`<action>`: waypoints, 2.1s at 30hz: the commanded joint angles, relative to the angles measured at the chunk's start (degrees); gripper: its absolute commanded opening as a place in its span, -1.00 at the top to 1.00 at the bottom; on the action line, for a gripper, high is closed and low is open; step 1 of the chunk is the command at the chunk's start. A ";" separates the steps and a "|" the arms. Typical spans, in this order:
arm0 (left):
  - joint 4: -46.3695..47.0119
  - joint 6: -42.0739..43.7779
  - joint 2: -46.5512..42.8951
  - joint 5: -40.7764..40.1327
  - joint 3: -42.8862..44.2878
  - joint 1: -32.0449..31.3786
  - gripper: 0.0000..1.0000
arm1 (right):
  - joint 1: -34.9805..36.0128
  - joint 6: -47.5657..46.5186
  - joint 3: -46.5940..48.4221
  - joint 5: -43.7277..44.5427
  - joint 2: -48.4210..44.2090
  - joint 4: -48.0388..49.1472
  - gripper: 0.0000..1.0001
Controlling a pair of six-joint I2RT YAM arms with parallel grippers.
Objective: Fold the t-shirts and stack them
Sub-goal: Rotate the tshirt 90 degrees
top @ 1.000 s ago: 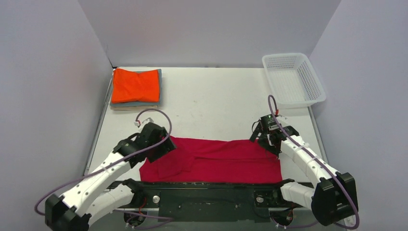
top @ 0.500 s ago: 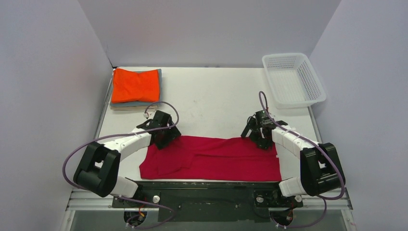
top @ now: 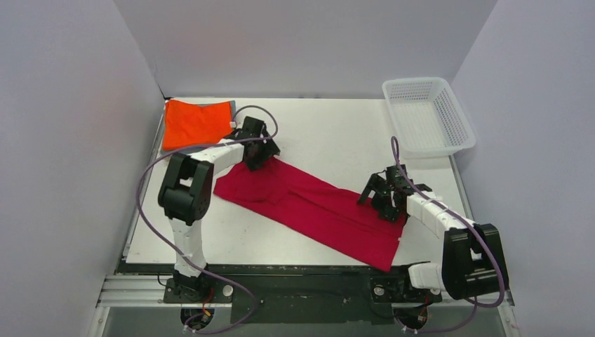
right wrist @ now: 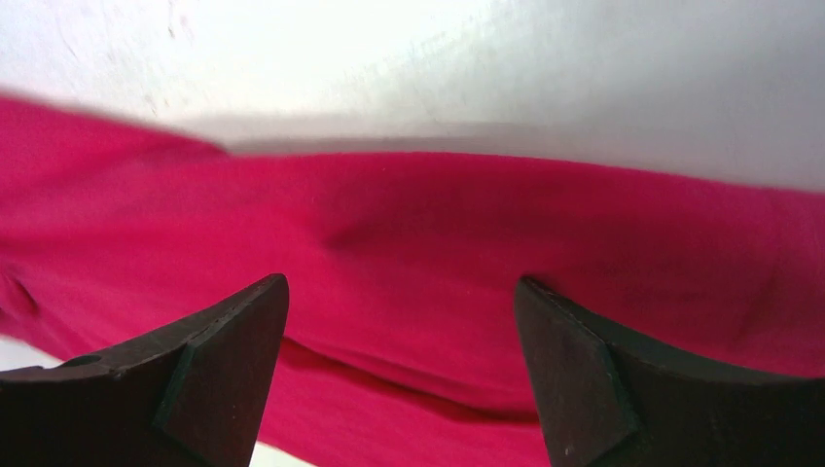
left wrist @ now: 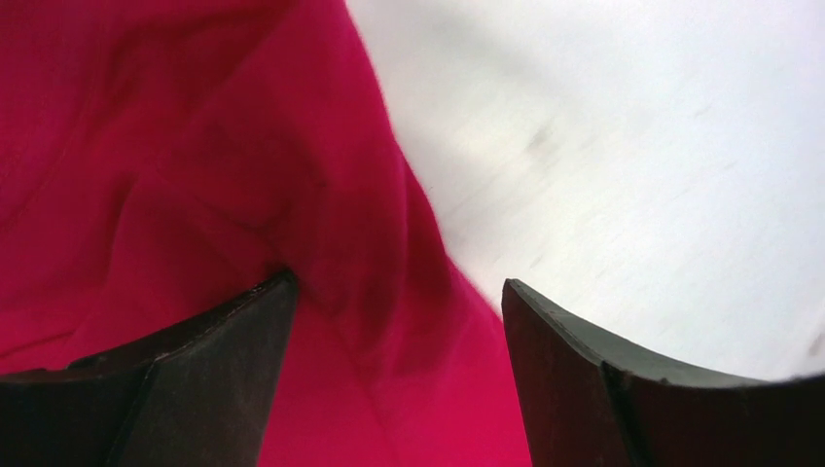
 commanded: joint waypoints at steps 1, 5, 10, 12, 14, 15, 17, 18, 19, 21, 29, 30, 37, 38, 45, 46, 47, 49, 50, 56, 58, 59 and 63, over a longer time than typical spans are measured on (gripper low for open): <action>-1.94 6.28 14.60 1.48 19.23 -0.29 -0.76 | 3.08 -1.30 -5.18 -1.76 -6.78 -11.62 -0.63; -3.79 7.34 28.61 7.84 40.94 -1.41 -0.76 | 13.81 3.70 -9.29 -3.98 -10.15 -11.75 -0.65; -10.28 4.88 52.00 13.34 77.28 -4.42 -0.78 | 27.31 7.88 -10.10 -11.38 -5.22 -3.72 -0.65; -5.98 0.18 56.39 15.66 83.23 -4.37 -0.79 | 31.95 8.06 -7.73 -13.07 -1.79 -1.43 -0.65; 1.57 -4.78 56.68 16.30 79.17 -4.03 -0.80 | 35.35 8.50 -5.18 -14.96 0.52 1.96 -0.65; 3.22 -5.85 56.75 16.24 76.93 -3.94 -0.80 | 36.84 9.45 -4.04 -16.97 1.31 3.94 -0.65; 4.64 -7.71 58.24 15.23 78.00 -3.84 -0.81 | 38.75 10.30 -1.90 -19.67 3.88 9.35 -0.66; 5.12 -8.84 59.81 15.09 78.91 -3.84 -0.82 | 39.75 10.09 -1.05 -19.93 5.74 10.12 -0.66; 5.87 -9.55 60.51 14.96 80.41 -3.79 -0.82 | 40.07 9.69 0.29 -20.00 6.51 10.13 -0.66; 8.11 -12.00 61.62 14.58 80.86 -3.71 -0.84 | 40.45 9.91 1.10 -20.44 8.40 11.03 -0.66; 15.05 -12.63 60.33 17.70 81.62 -3.78 -0.89 | 40.59 9.62 6.78 -13.84 7.95 5.92 -0.66; 14.09 -11.76 59.46 18.00 82.34 -3.85 -0.89 | 40.41 9.20 7.51 -10.41 6.49 4.30 -0.66; 3.10 2.84 37.50 20.91 75.54 -4.28 -0.90 | 39.81 9.96 9.72 3.20 -8.82 -7.37 -0.73; 0.56 4.06 35.25 21.36 74.36 -4.72 -0.90 | 39.83 10.76 9.16 5.08 -10.34 -8.06 -0.74; -22.65 18.89 10.14 10.87 57.13 -10.18 -0.90 | 39.63 17.40 2.15 11.46 -23.51 -15.62 -0.72; -23.99 19.56 3.18 5.73 52.48 -12.28 -0.90 | 39.67 17.99 0.30 11.41 -24.28 -16.12 -0.72; -23.36 19.37 -0.63 3.31 40.86 -13.33 -0.90 | 39.63 19.36 -1.81 11.04 -25.47 -16.17 -0.72; -18.00 17.95 -13.04 -2.35 21.73 -16.87 -0.90 | 39.58 21.68 -4.80 10.94 -26.84 -16.37 -0.71; -15.07 13.88 -21.31 -5.68 15.75 -18.76 -0.90 | 39.52 22.33 -5.84 10.93 -27.18 -16.35 -0.71; -11.10 -3.62 -49.66 -6.77 -23.89 -25.38 -0.90 | 39.15 24.68 -11.47 7.74 -26.08 -12.70 -0.47; -13.25 -8.58 -55.62 -6.84 -30.93 -28.91 -0.90 | 39.10 25.14 -12.66 6.85 -24.95 -10.35 -0.36; -14.36 -10.22 -57.23 -6.67 -35.08 -31.26 -0.89 | 39.12 25.34 -13.49 6.12 -24.56 -9.24 -0.28; -8.23 -18.04 -64.25 -2.39 -46.75 -35.65 -0.82 | 39.10 26.86 -15.67 4.99 -22.23 -2.88 -0.04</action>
